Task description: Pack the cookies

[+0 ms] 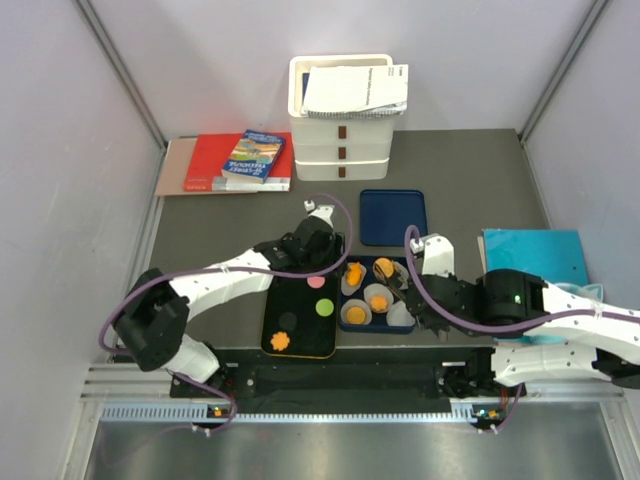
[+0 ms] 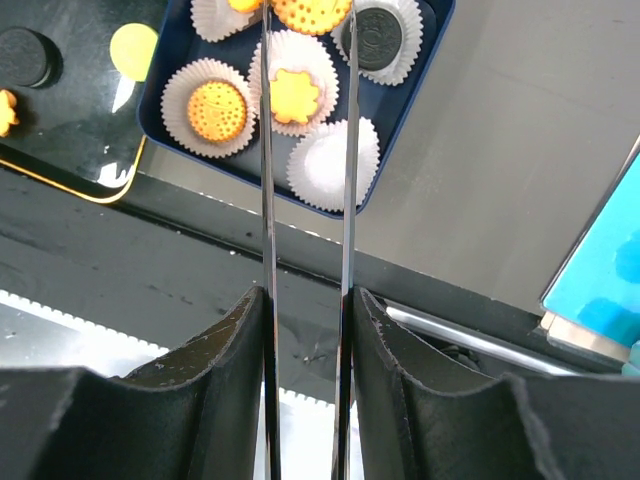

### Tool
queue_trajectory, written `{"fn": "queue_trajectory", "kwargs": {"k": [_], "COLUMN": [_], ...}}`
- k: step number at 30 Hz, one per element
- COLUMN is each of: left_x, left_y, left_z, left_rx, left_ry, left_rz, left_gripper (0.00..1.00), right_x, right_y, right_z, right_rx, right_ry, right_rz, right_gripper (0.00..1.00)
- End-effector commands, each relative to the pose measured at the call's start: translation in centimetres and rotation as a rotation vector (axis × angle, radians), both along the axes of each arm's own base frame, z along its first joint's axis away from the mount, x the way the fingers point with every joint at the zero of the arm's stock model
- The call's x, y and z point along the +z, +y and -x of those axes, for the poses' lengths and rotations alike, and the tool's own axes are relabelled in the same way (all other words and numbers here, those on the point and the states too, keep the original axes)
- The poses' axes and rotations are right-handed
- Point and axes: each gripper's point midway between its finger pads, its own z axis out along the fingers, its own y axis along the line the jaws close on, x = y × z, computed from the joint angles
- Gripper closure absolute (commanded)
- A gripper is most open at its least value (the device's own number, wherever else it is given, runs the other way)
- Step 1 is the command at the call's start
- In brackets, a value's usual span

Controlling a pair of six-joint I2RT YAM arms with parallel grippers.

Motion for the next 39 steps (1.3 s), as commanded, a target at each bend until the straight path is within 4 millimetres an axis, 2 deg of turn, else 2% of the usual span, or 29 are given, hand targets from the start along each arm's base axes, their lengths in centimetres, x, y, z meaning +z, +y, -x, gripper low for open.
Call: {"fn": "queue_trajectory", "kwargs": {"k": [1,6,9,16,17,24,35,39], "left_x": [-0.5,-2.4,-2.9,-2.9,-3.0,-3.5,-3.9,-4.2], "left_y": [-0.6,-0.7,-0.8,-1.2,-1.2,-0.8,1.4,2.0], "left_z": [-1.1,-1.1,-1.4,-2.0,-2.0,-2.4,-3.2,-3.4], "left_rx": [0.0,0.003,0.004,0.01,0.009,0.031,0.113,0.158], "left_ry": [-0.029,0.001,0.003,-0.001,-0.001,0.002,-0.023,-0.02], "left_rz": [-0.024,-0.057,-0.068,-0.078,-0.083,-0.117,-0.21,-0.24], "left_gripper": [0.39,0.44,0.5,0.67,0.72,0.88,1.0,1.0], "right_x": [0.0,-0.4,-0.5,-0.8,-0.8,-0.9,-1.0,-1.0], "right_y": [-1.2,-1.3,-1.6,-1.7,-1.8,-2.1,-2.0,-2.0], "right_z": [-0.4,-0.4,-0.4,-0.3,-0.3,-0.2,-0.2,-0.2], "right_rx": [0.0,0.002,-0.001,0.0,-0.002,-0.007,-0.005,-0.003], "right_ry": [-0.026,-0.028,-0.031,-0.029,-0.028,-0.027,-0.028,-0.027], "right_rz": [0.025,0.022,0.027,0.026,0.022,0.018,0.018,0.019], "right_gripper": [0.8,0.79,0.78,0.78,0.78,0.78,0.78,0.78]}}
